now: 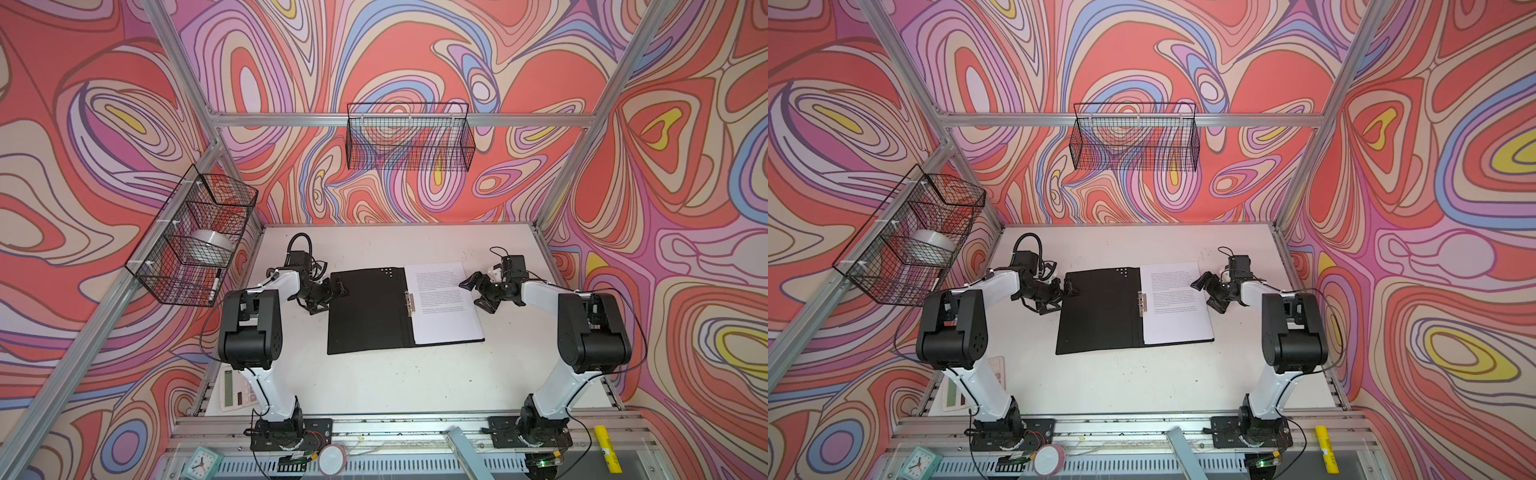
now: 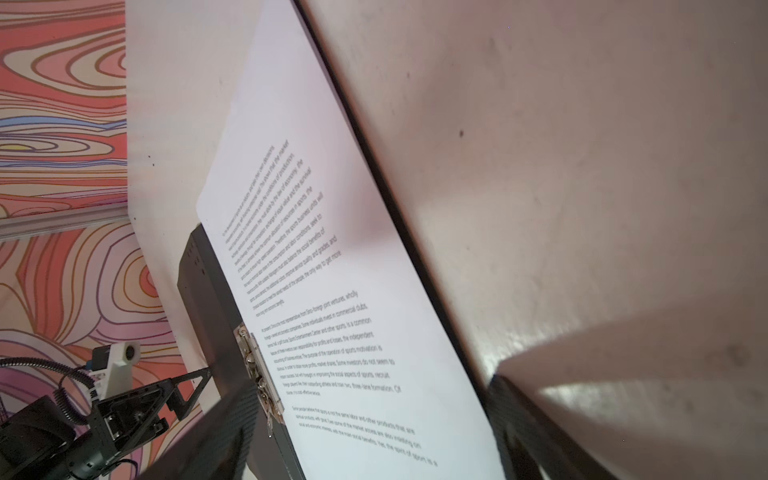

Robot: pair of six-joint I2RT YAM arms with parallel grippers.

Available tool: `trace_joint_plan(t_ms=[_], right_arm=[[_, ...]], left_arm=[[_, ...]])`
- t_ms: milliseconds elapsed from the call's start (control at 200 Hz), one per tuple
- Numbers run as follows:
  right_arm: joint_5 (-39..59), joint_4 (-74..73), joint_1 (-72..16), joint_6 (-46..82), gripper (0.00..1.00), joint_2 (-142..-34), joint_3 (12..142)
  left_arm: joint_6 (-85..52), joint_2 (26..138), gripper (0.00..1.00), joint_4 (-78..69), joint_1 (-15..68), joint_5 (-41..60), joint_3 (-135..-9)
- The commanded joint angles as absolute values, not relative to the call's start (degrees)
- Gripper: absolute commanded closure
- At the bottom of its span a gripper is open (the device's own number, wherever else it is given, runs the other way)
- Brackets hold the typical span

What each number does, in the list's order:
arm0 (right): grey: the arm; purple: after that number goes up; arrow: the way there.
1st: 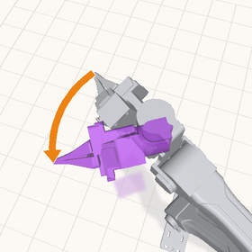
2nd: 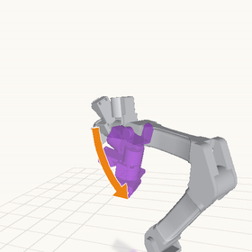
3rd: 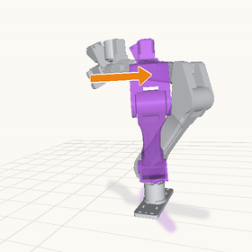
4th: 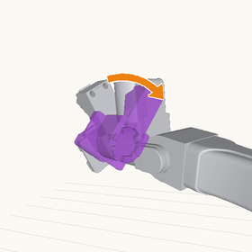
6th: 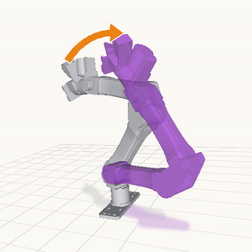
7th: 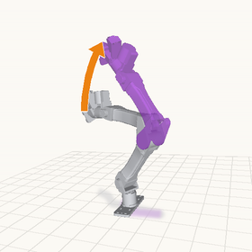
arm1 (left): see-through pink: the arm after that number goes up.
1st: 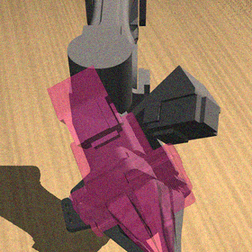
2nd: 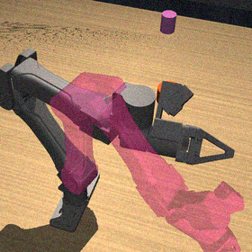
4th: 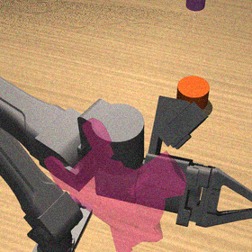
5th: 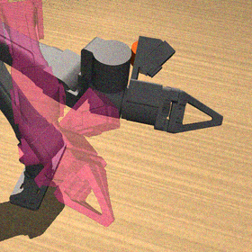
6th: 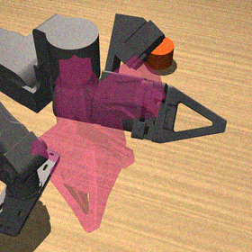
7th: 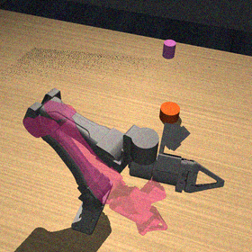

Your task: Put the files into the folder

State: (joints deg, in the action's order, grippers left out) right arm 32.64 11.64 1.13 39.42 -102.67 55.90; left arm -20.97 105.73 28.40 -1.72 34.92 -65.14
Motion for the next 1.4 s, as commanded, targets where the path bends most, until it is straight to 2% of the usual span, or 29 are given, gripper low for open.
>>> trace_joint_plan(t_ms=[0,305,616,1017,1207,1392], right_arm=[[35.36,12.4,0.52,38.83,0.09,-107.02,54.93],[37.01,11.48,0.29,38.57,0.1,-108.1,54.42],[37.95,11.37,0.1,38.5,0.1,-108.31,54.76],[37.97,12.04,-0.24,38.14,0.11,-109.23,56.4],[37.66,10.15,-2.89,41.74,0.11,-109.86,57.03],[38.43,0.63,-6.06,51.26,0.11,-110.31,55.54]], left_arm=[[-20.44,110.39,0.0,26.71,-1.23,39.29,-62.93],[-31.77,101.06,0.0,11.93,-1.23,52.9,-61.33],[-41.56,92.93,0.0,2.66,0.59,58.02,-59.83],[-37.93,85.36,0.0,13.7,9.38,52.95,-70.69],[-38.15,88.35,0.0,13.84,16.34,49.56,-75.53],[-39.46,94.12,0.0,10.83,23.78,47.28,-79.92]])
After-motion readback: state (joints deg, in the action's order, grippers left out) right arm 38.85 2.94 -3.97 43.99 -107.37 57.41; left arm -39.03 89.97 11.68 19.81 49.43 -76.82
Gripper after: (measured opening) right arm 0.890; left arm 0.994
